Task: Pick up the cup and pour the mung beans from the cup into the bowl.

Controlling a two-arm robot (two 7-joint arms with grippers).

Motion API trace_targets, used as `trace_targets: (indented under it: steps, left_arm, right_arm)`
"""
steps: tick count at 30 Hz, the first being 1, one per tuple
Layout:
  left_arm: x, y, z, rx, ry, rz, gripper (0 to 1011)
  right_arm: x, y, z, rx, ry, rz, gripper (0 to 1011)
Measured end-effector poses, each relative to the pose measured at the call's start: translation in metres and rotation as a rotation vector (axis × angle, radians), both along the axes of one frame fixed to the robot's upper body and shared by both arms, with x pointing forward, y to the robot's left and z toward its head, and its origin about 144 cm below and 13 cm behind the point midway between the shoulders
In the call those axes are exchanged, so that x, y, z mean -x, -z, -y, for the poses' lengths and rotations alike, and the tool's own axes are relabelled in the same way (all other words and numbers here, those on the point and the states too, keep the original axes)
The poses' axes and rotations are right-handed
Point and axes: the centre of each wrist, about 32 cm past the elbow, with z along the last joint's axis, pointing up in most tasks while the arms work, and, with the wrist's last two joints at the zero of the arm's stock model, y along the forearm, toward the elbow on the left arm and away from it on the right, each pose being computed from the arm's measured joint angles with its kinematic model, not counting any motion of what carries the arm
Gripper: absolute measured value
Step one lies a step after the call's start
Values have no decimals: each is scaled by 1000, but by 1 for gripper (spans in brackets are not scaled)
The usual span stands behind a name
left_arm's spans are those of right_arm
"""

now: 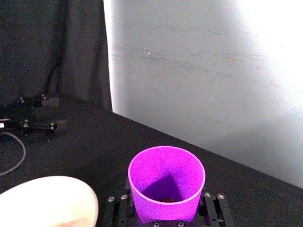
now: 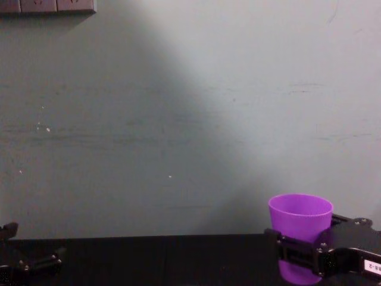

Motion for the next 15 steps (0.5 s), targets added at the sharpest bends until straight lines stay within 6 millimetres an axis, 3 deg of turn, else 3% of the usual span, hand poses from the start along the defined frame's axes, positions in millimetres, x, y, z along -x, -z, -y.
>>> trace_targets:
  steps: [15]
  left_arm:
    - [0, 0, 0, 0, 0, 0, 1000]
  right_arm:
    - [5, -21, -16, 225, -26, 94, 724]
